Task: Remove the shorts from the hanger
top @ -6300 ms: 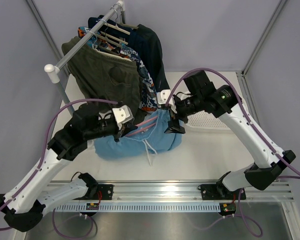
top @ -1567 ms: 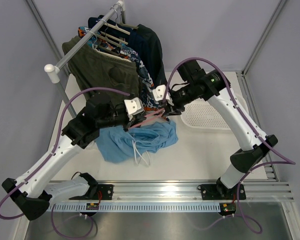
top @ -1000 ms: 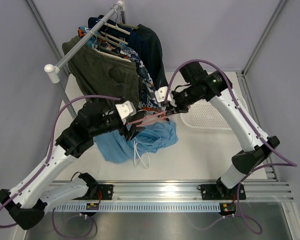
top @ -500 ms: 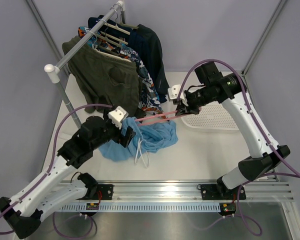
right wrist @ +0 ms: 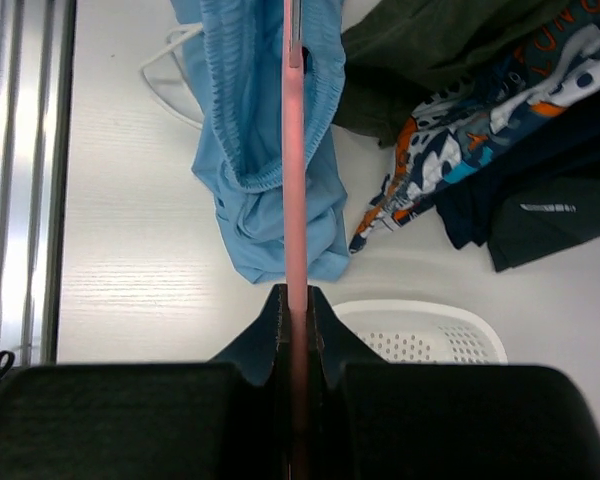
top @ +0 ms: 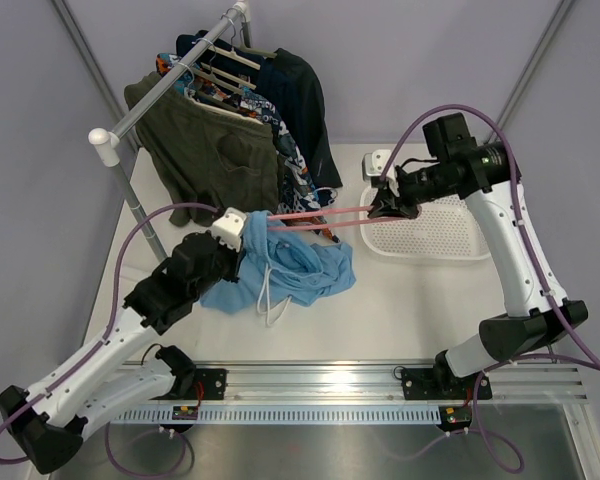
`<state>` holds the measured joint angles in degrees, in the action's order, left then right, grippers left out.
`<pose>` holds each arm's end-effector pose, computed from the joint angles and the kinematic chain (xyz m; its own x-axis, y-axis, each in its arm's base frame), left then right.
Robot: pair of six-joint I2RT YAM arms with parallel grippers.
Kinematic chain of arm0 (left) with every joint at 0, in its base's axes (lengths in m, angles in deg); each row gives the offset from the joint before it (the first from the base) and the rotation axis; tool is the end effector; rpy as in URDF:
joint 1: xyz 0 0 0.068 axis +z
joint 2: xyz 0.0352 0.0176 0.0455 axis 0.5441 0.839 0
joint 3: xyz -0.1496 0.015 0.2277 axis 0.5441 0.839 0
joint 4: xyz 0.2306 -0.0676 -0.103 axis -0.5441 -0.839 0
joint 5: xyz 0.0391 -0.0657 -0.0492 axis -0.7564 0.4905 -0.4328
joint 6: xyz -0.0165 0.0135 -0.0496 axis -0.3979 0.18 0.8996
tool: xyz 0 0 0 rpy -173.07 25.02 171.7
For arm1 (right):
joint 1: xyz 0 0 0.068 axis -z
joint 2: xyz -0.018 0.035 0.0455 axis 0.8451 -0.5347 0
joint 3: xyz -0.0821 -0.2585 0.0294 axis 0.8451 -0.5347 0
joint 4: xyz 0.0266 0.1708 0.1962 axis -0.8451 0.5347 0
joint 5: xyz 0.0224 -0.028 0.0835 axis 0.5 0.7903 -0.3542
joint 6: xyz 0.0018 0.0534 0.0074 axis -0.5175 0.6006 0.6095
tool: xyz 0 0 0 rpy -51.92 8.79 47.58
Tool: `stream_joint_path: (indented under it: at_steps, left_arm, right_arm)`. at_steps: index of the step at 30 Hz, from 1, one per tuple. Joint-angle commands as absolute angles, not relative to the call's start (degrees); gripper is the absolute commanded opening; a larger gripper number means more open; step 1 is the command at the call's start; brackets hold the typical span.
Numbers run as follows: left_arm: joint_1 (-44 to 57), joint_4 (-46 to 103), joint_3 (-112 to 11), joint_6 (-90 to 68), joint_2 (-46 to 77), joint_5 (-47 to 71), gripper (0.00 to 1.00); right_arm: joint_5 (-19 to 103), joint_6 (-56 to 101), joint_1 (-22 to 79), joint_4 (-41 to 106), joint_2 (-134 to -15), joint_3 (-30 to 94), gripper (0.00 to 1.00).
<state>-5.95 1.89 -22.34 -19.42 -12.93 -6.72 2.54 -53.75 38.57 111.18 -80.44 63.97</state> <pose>0.1466 -0.1100 0.3045 -0.3796 0.2436 -0.8925 0.4736 0.8799 0.0388 0.2415 0.1112 0.4365 0.2607 -0.5869 -0.7665 -0.9602 -0.0750 -0.2691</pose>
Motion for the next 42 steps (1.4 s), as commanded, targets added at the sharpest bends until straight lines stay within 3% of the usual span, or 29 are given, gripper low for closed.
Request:
stream_joint_path:
  at_steps: [1,9,12,13,16,17,18,23,30,33,42]
  left_arm:
    - [-5.35,0.21,-21.27,-17.26,-17.39,-11.18,0.03]
    - [-5.09,-1.64,-19.07,-13.66,-22.58,-9.18,0.0]
    - [-5.09,-0.16,-18.81,-12.86,-23.54,-5.5,0.41]
    - [-5.09,0.46,-18.37,-13.04,-24.85,-4.43,0.66]
    - [-5.09,2.49,-17.93,-13.48,-28.45,-0.82,0.85]
    - [-5.18,2.58,-18.19,-13.65,-29.43,-0.38,0.96]
    - [-5.18,2.32,-18.36,-13.92,-30.48,0.41,0.99]
    - [-5.18,-1.45,-21.08,-13.57,-36.89,-0.28,0.99]
    - [-5.18,-5.33,-21.8,-11.02,-41.56,-3.62,0.99]
    - [-5.18,-6.38,-22.14,-10.49,-42.26,-4.85,0.99]
    - [-5.18,-7.88,-22.85,-9.09,-44.64,-6.18,0.99]
  right_arm:
    - [-0.86,-54.89,42.73,124.32,-77.98,66.79,0.0]
    - [-4.45,-54.9,44.76,125.21,-79.56,69.85,0.0]
    - [-5.87,-45.44,42.49,119.01,-81.14,72.84,0.0]
    - [-5.26,-42.18,40.91,116.7,-81.41,73.55,0.0]
    - [-0.08,-29.52,32.13,107.13,-82.46,75.14,0.0]
    - [1.67,-21.14,30.19,104.32,-82.73,75.23,0.0]
    - [5.52,-16.1,28.6,97.42,-83.34,75.31,0.0]
    - [16.78,3.34,21.65,89.18,-89.57,82.33,0.0]
    - [34.27,8.65,10.23,86.71,-106.16,104.0,0.0]
    - [42.08,11.28,6.71,81.63,-110.32,107.57,0.0]
    - [44.58,15.07,3.72,61.24,-117.62,111.09,0.0]
